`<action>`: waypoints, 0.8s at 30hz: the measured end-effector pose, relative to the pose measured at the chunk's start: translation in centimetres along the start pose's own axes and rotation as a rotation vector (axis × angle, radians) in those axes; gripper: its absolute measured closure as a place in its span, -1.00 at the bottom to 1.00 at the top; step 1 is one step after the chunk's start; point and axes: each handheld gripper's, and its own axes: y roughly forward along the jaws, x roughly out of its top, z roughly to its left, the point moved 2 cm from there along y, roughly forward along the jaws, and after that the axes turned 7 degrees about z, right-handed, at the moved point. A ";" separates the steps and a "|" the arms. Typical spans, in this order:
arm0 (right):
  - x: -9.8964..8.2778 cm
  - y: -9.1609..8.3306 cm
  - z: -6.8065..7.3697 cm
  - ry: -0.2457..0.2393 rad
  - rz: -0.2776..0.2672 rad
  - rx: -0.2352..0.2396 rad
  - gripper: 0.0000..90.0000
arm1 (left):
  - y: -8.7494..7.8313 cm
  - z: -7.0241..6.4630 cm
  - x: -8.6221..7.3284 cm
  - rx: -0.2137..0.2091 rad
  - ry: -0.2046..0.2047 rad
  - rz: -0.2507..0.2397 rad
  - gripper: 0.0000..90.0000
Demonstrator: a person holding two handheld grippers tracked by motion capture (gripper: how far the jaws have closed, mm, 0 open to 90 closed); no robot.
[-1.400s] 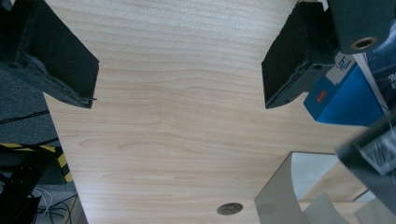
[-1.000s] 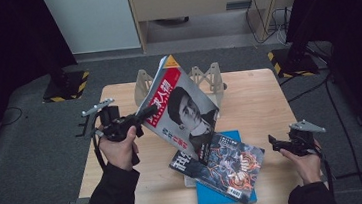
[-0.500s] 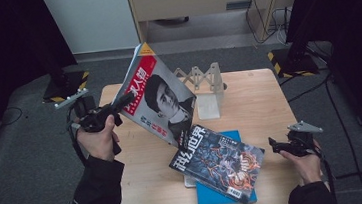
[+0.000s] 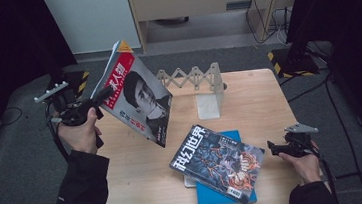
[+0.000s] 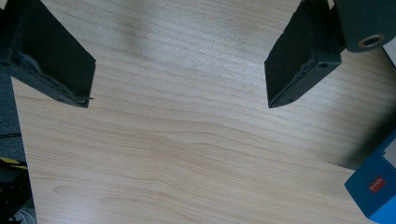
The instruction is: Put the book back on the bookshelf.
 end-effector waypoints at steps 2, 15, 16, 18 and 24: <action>0.0 0.0 0.0 -0.001 0.000 0.000 -0.80 | -0.2 0.5 0.2 0.016 -0.003 -0.006 0.91; 0.0 0.1 0.2 -0.015 0.004 -0.001 -0.80 | 0.9 2.4 0.7 0.150 0.029 -0.020 0.91; 0.0 0.1 0.2 -0.015 0.004 0.000 -0.80 | 1.3 2.8 0.6 0.161 0.028 -0.023 0.91; 0.0 0.2 0.2 -0.012 0.004 -0.002 -0.80 | 1.5 3.0 0.6 0.167 0.027 -0.022 0.91; 0.1 0.3 0.2 -0.022 0.008 -0.004 -0.80 | 3.0 3.6 0.2 0.191 0.023 -0.023 0.91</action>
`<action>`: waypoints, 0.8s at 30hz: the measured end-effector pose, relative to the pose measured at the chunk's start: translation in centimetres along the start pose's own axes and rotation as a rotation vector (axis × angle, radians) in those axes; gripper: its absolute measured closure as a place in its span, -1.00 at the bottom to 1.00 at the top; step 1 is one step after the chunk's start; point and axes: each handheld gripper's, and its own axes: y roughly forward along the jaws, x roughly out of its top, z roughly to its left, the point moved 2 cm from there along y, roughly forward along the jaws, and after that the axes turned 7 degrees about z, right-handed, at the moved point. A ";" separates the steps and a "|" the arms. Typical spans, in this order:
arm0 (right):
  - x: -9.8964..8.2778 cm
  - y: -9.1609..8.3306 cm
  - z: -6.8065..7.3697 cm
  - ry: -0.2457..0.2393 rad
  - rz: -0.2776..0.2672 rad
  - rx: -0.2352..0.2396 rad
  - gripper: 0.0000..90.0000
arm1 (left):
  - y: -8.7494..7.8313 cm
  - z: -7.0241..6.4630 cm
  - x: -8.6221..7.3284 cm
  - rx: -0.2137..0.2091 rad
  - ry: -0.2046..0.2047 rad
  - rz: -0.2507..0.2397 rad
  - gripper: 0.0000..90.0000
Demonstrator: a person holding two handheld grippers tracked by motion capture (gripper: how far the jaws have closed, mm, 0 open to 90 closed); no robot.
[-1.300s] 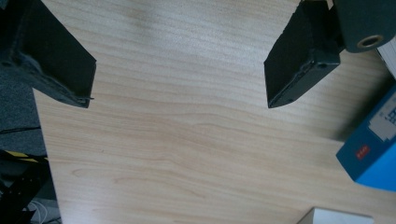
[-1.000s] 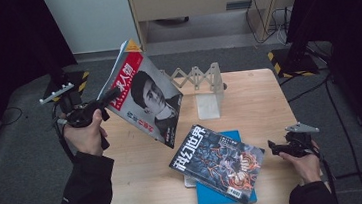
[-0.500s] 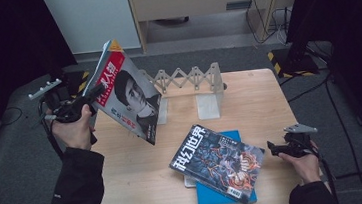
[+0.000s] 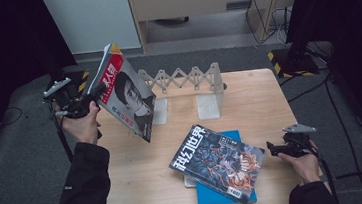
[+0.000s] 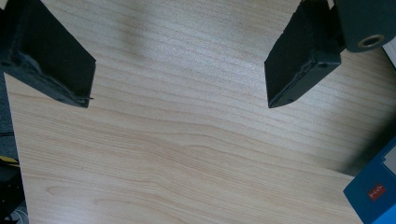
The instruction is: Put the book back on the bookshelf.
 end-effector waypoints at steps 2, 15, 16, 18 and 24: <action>0.0 0.0 0.1 -0.008 0.001 0.002 -0.80 | 0.8 -0.3 -0.3 0.023 0.026 -0.009 0.91; 0.0 0.1 0.3 -0.014 0.015 0.009 -0.80 | 4.2 -0.7 -2.2 0.061 0.061 0.034 0.91; 0.0 0.1 0.3 -0.014 0.015 0.009 -0.80 | 4.4 -0.6 -2.4 0.063 0.060 0.040 0.91; -0.1 0.3 0.4 -0.020 0.023 0.013 -0.80 | 4.8 -0.4 -2.8 0.058 0.054 0.035 0.90; -0.2 0.5 0.6 -0.026 0.034 0.020 -0.80 | 4.6 -0.1 -3.5 0.045 0.052 0.036 0.89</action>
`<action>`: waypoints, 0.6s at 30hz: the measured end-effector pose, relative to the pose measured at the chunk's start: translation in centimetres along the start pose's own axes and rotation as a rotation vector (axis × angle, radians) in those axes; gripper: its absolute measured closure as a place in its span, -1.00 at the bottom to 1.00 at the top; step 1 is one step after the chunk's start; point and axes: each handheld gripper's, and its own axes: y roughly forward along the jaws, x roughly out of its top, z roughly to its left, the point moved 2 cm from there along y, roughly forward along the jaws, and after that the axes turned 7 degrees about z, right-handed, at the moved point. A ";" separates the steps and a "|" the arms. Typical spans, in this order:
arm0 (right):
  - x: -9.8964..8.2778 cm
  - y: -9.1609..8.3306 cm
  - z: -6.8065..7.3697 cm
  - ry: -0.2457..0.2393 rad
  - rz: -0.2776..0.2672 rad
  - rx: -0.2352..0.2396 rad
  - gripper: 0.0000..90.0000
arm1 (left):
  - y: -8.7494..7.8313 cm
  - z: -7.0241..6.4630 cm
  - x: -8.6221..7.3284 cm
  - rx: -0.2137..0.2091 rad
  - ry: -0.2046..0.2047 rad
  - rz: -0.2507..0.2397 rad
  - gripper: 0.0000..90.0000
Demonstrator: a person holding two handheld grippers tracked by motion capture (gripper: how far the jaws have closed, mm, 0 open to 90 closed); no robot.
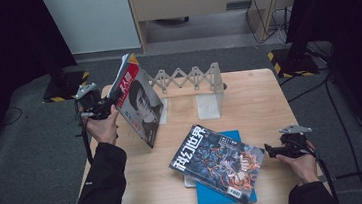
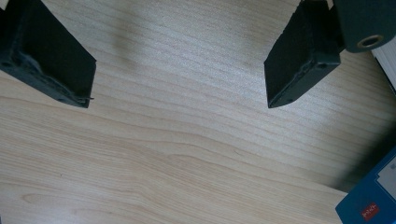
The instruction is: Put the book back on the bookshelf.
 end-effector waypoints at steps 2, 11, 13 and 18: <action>0.0 0.0 0.0 -0.005 0.005 0.002 -0.80 | -0.2 0.1 -0.3 -0.009 0.007 0.016 0.88; -0.1 0.1 0.1 -0.011 0.016 0.009 -0.80 | -1.2 0.1 -0.8 -0.014 0.041 0.101 0.81; -0.1 0.1 0.1 -0.008 0.020 0.012 -0.80 | -1.1 0.1 -0.6 -0.030 0.035 0.118 0.78; -0.1 0.2 0.1 -0.011 0.020 0.013 -0.80 | -0.4 -0.1 0.1 -0.028 0.035 0.155 0.66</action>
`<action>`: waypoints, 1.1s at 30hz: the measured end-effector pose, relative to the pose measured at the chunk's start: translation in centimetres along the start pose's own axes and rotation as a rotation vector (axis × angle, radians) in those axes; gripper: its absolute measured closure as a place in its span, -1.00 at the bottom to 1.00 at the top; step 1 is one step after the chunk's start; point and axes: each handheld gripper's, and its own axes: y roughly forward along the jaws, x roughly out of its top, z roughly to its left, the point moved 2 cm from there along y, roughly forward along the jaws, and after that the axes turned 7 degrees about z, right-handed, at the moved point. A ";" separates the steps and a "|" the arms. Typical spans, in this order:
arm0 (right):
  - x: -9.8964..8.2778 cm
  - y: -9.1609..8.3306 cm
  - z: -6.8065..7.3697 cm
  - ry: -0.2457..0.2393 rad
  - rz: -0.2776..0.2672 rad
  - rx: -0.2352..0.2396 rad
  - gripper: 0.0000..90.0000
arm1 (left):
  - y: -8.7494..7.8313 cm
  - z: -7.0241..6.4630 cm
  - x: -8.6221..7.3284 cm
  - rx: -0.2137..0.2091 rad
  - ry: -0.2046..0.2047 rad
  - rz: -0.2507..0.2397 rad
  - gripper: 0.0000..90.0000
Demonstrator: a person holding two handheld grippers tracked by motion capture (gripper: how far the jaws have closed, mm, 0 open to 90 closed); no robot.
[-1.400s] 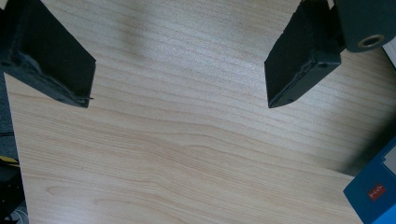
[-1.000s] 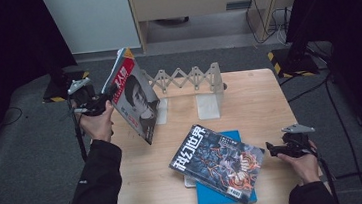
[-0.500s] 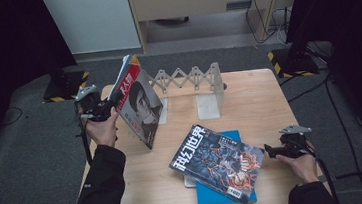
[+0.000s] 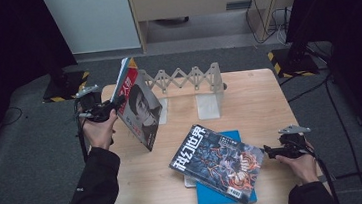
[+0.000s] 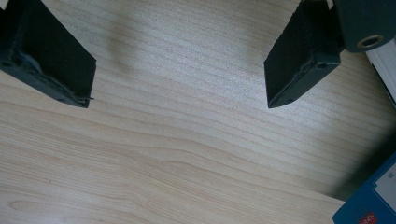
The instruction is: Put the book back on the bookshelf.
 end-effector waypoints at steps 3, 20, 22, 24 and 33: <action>0.0 0.0 0.0 0.003 0.002 0.004 -0.80 | 0.4 0.0 0.6 0.019 -0.003 0.026 0.65; 0.1 0.0 0.0 -0.014 0.001 0.004 -0.80 | 2.0 -1.8 2.1 0.167 0.055 -0.109 0.91; 0.2 0.0 0.0 -0.013 -0.004 0.002 -0.80 | 3.0 -1.8 2.2 0.193 0.068 -0.119 0.91; 0.2 0.0 0.0 -0.013 -0.005 0.002 -0.80 | 3.5 -1.9 2.0 0.203 0.073 -0.136 0.91; 0.2 0.1 0.0 -0.015 -0.002 0.003 -0.80 | 3.3 -2.1 1.7 0.225 0.123 -0.128 0.91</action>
